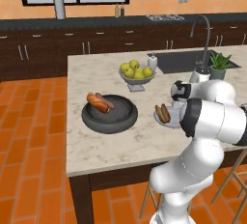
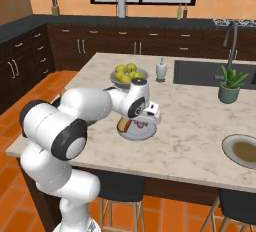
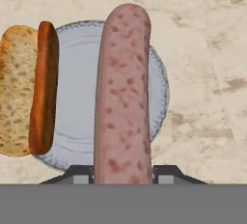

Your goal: Place one bun and one sausage from the bowl on each plate.

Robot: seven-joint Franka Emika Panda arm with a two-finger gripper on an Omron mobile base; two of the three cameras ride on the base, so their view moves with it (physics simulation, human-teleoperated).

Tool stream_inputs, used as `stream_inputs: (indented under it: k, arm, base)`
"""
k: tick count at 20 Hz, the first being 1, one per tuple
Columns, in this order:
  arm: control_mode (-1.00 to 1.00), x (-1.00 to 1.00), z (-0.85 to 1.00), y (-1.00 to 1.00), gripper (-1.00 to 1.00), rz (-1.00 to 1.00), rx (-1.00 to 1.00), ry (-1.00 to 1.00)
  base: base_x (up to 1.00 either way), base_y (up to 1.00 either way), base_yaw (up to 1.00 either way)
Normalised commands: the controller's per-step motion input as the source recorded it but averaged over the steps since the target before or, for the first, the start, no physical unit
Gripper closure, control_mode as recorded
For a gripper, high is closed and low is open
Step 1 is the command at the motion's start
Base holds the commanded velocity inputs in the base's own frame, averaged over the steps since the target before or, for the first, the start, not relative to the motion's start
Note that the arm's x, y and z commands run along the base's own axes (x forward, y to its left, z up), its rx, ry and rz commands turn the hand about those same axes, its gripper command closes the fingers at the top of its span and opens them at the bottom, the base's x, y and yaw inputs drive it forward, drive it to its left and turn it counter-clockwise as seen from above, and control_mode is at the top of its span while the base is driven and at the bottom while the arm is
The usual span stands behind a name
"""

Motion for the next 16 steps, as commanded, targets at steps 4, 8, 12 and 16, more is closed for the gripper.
stream_inputs:
  k: [4, 8, 12, 16]
  arm:
    - [-1.00, 0.24, -0.18, 0.06, 1.00, -0.02, 0.00, 0.00]
    - [-1.00, 0.38, -0.27, 0.33, 1.00, 0.00, 0.00, 0.00]
    - [-1.00, 0.18, -0.29, 0.28, 1.00, 0.00, 0.00, 0.00]
    - [-1.00, 0.00, -0.38, 0.02, 1.00, 0.00, 0.00, 0.00]
  base:
    - [0.00, 0.00, 0.00]
    - [0.00, 0.00, 0.00]
    - [0.00, 0.00, 0.00]
    - [0.00, 0.00, 0.00]
